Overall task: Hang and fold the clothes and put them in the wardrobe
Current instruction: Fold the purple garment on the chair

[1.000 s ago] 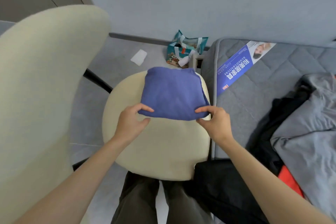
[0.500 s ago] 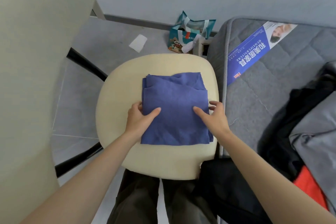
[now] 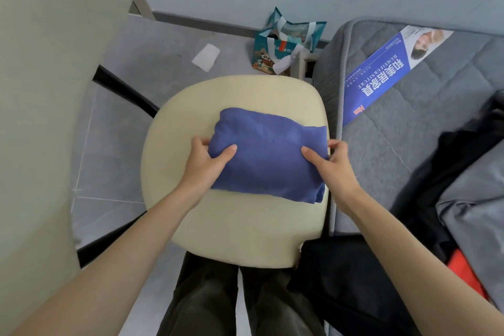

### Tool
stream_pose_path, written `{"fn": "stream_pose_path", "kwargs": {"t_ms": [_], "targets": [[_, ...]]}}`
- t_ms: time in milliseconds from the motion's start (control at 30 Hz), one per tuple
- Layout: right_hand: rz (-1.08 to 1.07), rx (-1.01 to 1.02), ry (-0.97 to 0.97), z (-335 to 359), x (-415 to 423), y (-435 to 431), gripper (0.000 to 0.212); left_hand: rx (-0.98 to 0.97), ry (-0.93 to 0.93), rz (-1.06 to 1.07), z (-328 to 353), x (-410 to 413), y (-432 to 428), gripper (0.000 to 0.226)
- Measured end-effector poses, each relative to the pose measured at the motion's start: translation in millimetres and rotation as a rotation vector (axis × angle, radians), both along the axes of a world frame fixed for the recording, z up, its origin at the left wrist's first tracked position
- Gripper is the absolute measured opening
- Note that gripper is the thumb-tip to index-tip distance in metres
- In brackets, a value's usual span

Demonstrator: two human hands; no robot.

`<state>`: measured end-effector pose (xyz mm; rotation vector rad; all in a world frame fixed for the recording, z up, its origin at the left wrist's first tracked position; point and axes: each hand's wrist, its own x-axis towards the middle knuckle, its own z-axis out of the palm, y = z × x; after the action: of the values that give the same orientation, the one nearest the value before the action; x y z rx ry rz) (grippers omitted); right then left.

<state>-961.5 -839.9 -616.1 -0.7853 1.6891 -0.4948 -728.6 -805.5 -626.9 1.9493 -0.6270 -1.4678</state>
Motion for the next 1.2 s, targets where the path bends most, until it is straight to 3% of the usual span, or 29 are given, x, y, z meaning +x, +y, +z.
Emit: {"fn": "stream_pose_path", "kwargs": {"t_ms": [67, 133, 200, 267, 367, 433, 500, 567, 700, 800, 900, 1200], "targets": [[0.044, -0.106, -0.097, 9, -8, 0, 0.063, -0.103, 0.023, -0.099, 11, 12, 1, 0.072], [0.248, -0.166, -0.179, 16, -14, -1, 0.093, -0.197, 0.025, -0.303, 17, 21, -1, 0.097], [0.522, -0.178, -0.067, 20, -13, -4, 0.103, -0.242, -0.103, -0.525, 19, 25, -3, 0.089], [0.685, -0.196, 0.149, 20, -6, -6, 0.088, -0.217, -0.274, -0.603, 20, 23, -6, 0.064], [0.807, -0.211, 0.359, 16, 4, -6, 0.048, -0.201, -0.547, -0.662, 18, 16, -7, 0.025], [0.841, -0.221, 0.421, 14, 8, -4, 0.026, -0.213, -0.629, -0.663, 15, 16, -8, 0.014], [0.816, -0.265, 0.462, 12, 6, -5, 0.017, -0.203, -0.628, -0.636, 12, 21, -9, 0.017], [0.757, -0.275, 0.432, 13, 0, -5, 0.021, -0.152, -0.508, -0.592, 13, 29, -12, 0.021], [0.31, -0.027, -0.1, 46, -1, -9, 0.035, 0.018, -0.082, -0.383, 34, 44, -20, 0.018], [0.19, -0.056, -0.168, 75, 5, -10, 0.029, 0.035, 0.114, -0.214, 62, 43, -23, 0.017], [0.089, -0.07, -0.257, 104, 14, -5, 0.038, 0.092, 0.338, -0.073, 95, 41, -19, 0.023], [0.125, 0.016, -0.529, 185, 23, 33, 0.049, -0.029, 0.498, -0.028, 185, 47, 33, 0.035]]}}
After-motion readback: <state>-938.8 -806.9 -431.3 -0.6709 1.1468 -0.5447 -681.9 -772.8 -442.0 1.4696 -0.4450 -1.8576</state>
